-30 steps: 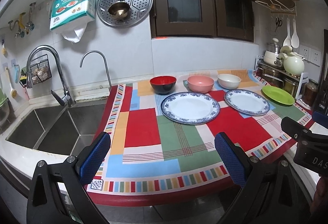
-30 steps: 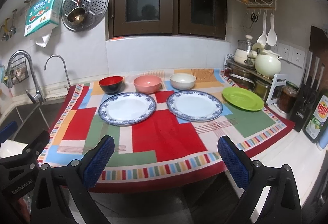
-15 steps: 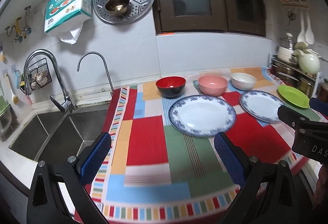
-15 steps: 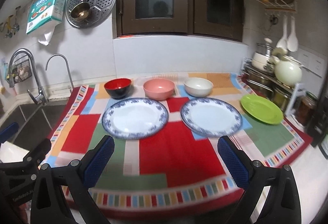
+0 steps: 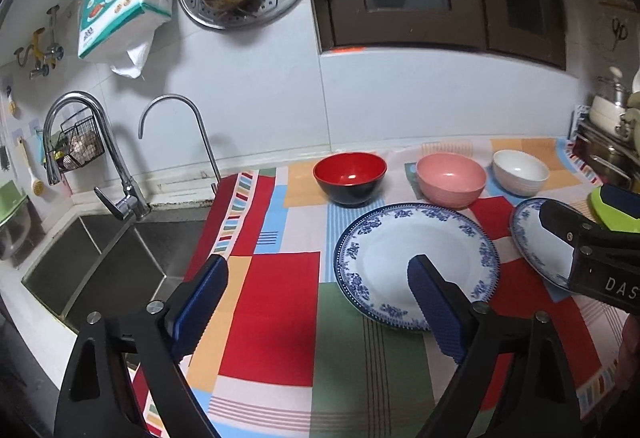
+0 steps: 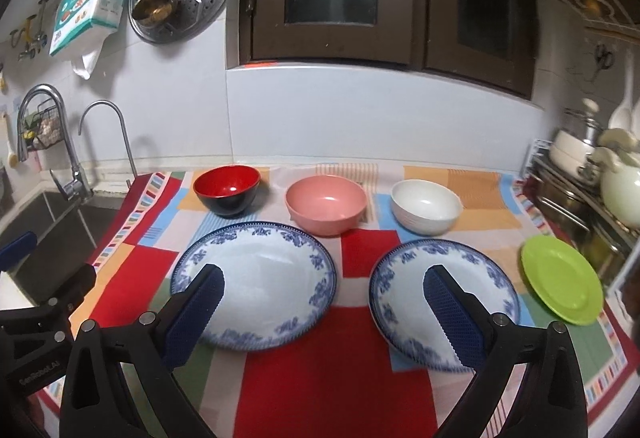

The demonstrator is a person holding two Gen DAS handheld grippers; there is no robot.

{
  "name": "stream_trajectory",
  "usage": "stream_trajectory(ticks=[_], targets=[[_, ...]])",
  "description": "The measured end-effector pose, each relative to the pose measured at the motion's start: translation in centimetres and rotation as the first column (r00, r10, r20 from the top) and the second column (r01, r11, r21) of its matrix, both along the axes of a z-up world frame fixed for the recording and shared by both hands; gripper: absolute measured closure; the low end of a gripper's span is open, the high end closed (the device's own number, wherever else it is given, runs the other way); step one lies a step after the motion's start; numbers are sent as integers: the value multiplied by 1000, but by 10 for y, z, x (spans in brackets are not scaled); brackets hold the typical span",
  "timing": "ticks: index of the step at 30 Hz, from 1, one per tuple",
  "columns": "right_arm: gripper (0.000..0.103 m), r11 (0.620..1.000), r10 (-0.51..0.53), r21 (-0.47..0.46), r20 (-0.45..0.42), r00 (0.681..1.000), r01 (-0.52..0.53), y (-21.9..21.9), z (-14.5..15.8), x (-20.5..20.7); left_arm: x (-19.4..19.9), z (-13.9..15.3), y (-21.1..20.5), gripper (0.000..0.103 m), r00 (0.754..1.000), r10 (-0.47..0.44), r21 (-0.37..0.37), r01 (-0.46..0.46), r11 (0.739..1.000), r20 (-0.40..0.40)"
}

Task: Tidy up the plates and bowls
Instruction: 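Move both tools toward the blue-and-white plate nearest the sink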

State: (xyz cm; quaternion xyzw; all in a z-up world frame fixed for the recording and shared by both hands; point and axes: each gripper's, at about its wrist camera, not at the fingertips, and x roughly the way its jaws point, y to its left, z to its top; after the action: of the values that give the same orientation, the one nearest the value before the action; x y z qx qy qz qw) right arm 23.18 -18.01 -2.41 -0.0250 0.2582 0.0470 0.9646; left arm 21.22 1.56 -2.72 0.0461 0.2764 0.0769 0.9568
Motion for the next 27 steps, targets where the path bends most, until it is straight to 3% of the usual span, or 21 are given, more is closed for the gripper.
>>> stream_trajectory(ticks=[12,27], targets=[[9,999,49,0,-129,990,-49,5,-39,81,76,-35,2,21,989,11,-10,-13,1000,-148],[29,998,54,-25,-299,953,-64,16,-95,151,142,-94,12,34,945,-12,-73,-12,997,-326]])
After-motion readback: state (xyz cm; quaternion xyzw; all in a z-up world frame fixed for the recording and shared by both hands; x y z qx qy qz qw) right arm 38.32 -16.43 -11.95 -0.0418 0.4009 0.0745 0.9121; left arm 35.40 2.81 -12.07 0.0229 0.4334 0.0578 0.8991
